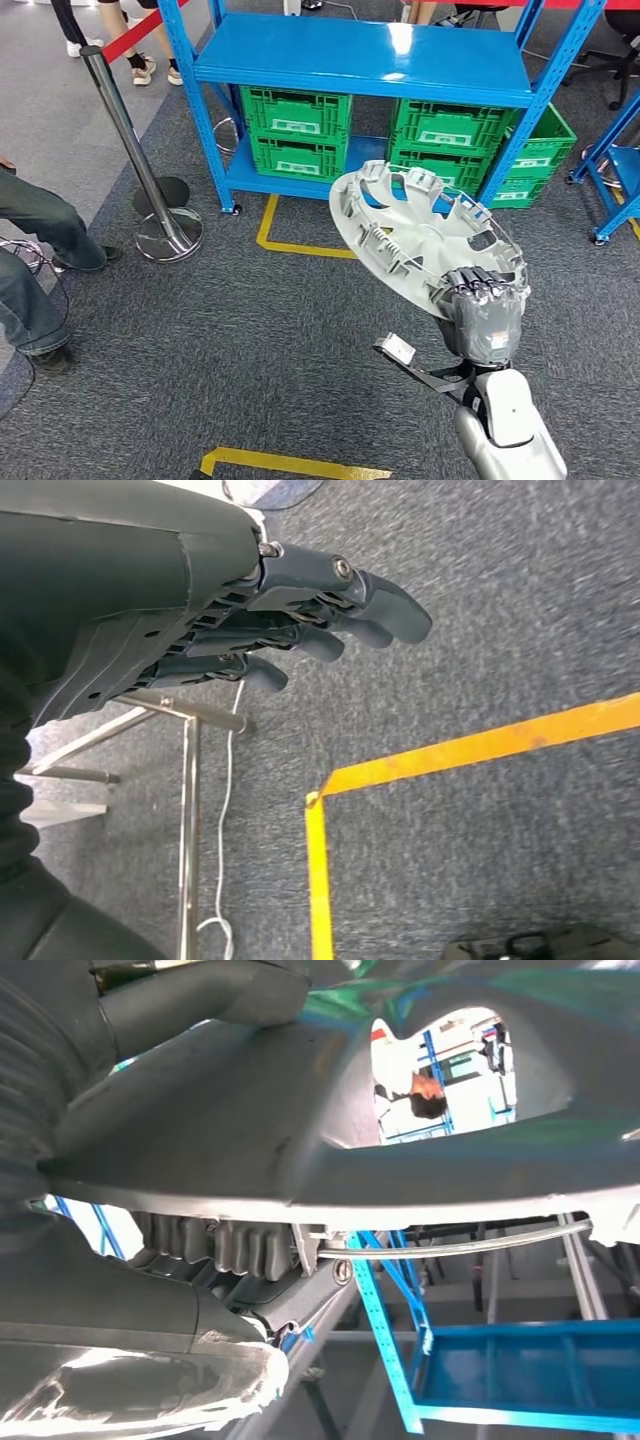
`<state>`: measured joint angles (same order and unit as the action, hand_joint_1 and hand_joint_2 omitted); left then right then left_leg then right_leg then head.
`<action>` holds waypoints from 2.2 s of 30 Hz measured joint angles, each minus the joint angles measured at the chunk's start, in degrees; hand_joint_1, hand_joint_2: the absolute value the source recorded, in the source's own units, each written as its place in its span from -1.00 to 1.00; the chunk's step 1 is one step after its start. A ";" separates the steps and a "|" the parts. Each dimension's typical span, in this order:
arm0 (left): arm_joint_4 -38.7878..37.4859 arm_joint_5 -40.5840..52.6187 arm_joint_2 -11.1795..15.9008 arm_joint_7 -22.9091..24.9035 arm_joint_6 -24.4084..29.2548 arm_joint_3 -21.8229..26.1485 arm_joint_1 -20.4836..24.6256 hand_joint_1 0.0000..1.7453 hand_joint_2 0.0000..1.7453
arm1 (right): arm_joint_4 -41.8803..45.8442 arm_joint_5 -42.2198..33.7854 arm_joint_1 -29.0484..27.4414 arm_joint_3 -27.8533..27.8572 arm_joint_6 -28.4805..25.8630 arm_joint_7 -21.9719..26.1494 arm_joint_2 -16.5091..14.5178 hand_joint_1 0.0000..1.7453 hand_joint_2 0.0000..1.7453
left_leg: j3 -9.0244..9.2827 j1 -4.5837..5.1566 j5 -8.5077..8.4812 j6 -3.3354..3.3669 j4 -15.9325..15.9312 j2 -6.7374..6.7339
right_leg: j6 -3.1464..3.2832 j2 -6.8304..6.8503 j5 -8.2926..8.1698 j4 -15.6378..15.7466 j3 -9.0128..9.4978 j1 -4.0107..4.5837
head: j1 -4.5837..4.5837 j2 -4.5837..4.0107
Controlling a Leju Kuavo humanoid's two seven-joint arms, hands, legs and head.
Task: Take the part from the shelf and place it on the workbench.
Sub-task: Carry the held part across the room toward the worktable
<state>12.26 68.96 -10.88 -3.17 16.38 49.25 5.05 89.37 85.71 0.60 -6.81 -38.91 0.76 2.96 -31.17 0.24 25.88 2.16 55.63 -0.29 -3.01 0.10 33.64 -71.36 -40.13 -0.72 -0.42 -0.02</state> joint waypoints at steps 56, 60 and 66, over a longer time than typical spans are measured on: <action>0.00 1.25 1.12 1.20 -1.17 1.45 -0.33 -1.00 1.00 | 0.98 4.15 6.54 -8.36 0.00 -11.13 14.47 1.00 1.00 | -5.16 0.52 -1.43 -1.99 3.28 5.49 | 1.15 -2.06 -5.44 13.73 8.70 -1.09 | -0.43 0.02; 0.00 1.47 1.05 1.21 -1.17 1.46 -0.18 -1.00 1.00 | 6.04 4.21 3.94 -1.63 0.00 3.51 11.65 1.00 1.00 | -10.71 0.01 5.39 -3.23 16.21 0.96 | 1.97 1.28 -5.38 13.77 8.69 -0.64 | -1.09 0.02; 0.00 1.89 1.09 1.23 -1.27 1.46 -0.18 -1.00 1.00 | 13.50 4.41 1.80 9.27 0.00 20.91 1.24 1.00 1.00 | -3.46 0.68 -0.21 -1.68 4.64 -2.67 | 1.98 5.24 -4.97 13.66 8.99 0.28 | -1.07 0.02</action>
<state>12.26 70.84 -9.80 -1.95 15.10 50.71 4.87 102.88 90.12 2.40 2.46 -38.91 21.67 4.20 -34.64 0.92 25.67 0.48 60.26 -2.96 -1.02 5.34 28.67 -57.70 -31.14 -0.44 -1.49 0.00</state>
